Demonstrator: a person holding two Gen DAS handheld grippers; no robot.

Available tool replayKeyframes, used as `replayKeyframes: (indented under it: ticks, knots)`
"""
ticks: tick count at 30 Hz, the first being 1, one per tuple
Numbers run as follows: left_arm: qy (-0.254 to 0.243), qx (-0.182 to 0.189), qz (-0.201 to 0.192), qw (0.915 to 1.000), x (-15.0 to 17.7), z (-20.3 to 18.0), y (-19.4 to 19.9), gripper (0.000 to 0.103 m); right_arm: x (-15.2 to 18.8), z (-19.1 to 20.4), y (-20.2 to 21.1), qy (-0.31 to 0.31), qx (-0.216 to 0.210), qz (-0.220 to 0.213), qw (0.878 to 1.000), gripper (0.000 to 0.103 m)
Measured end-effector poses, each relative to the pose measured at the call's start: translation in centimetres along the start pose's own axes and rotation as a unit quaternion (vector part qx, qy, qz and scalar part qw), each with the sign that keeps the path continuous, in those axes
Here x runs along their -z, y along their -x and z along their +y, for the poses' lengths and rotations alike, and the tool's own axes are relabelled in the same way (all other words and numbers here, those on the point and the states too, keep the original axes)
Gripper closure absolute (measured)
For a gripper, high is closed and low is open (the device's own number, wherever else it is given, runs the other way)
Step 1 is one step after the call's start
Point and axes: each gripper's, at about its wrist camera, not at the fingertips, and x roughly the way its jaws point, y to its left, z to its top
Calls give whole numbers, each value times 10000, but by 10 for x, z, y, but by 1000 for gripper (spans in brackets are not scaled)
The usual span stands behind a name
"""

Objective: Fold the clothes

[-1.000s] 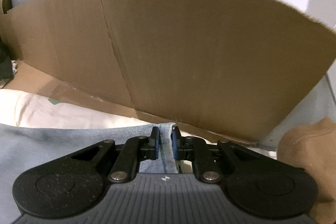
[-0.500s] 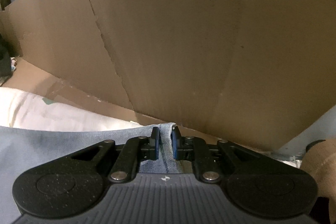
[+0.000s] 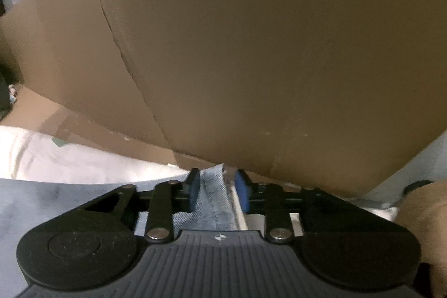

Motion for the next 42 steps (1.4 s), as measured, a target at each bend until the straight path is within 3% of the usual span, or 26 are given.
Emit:
replayKeyframes:
  ticks: [5,19,25,33,42]
  knots:
    - [-200,-47,-120,9997,16,0,4,24,8,-15,41,-232,-219,-114,9994,65]
    - [-387,332,-180,9985,8,-12,0,24,82,-28,109,-635,100,94,9979,65]
    - [-513,463,-60,9976,15,-22,-8,24,117,-25,110,-929,-28,500,9944,65]
    - [-759,554,-64,9956,24,-33,-4,24,133,-21,85,-1352,-146,915,9865,70]
    - [-1205,800,-195,9893,35,-66,6,24,137,-29,94,-1800,-20,986,9787,70]
